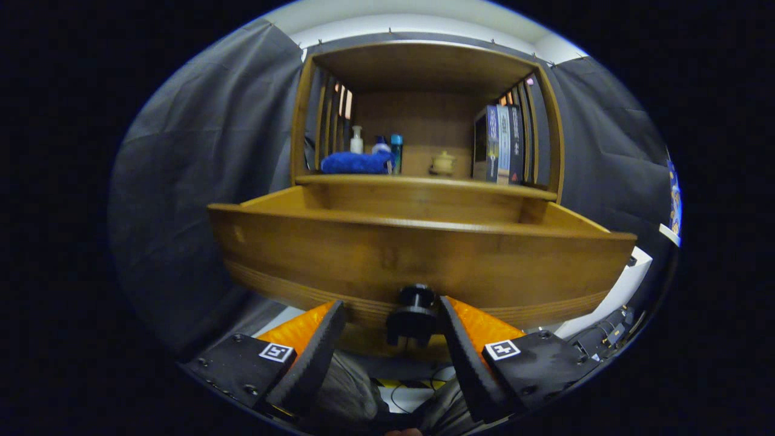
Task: Pull open the drawer, take out the items inside it, and place them on the countertop above the cabinet.
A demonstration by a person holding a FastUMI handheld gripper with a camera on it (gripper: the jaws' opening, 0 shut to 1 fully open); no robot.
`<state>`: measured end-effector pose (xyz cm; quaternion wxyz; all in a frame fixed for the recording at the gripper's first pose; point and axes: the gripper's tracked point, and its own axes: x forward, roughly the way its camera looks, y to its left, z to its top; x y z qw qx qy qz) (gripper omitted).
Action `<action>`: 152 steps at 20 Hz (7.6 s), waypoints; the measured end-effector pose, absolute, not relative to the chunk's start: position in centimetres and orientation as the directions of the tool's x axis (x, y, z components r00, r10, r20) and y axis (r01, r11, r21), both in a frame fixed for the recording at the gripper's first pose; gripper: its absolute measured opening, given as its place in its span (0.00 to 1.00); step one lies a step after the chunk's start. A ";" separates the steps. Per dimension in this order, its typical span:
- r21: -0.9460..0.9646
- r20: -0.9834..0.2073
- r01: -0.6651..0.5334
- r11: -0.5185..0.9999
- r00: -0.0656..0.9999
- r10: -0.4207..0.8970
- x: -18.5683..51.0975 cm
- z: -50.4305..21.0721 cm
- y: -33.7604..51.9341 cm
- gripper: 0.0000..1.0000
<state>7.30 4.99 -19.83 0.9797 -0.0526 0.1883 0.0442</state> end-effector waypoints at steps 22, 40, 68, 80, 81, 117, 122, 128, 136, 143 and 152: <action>0.040 -0.816 -0.077 0.996 0.573 0.077 27.3 -16.5 4.2 0.99; -0.058 -0.984 0.003 0.998 0.166 -0.058 23.0 -28.6 2.7 0.65; 0.103 -0.790 0.077 0.992 0.612 0.035 45.5 -6.9 2.4 0.47; -0.041 -0.837 0.153 0.987 0.535 -0.118 49.5 -14.1 -0.1 0.48; -0.041 -0.834 0.149 0.988 0.539 -0.116 49.6 -14.4 0.1 0.48; 0.124 -0.437 -0.066 0.990 0.892 0.114 30.2 2.5 7.9 0.98; 0.083 -0.383 -0.040 0.996 0.921 0.069 24.9 -0.3 7.5 0.98; 0.003 -0.325 -0.007 1.000 0.946 0.008 19.7 -4.9 7.0 0.98; -0.066 -0.317 0.017 0.998 0.948 -0.037 15.5 -11.5 6.6 0.98; -0.068 -0.347 0.021 0.997 0.937 -0.043 15.5 -14.9 6.4 0.98; -0.056 -0.361 0.050 0.997 0.930 -0.067 15.9 -16.0 5.5 0.98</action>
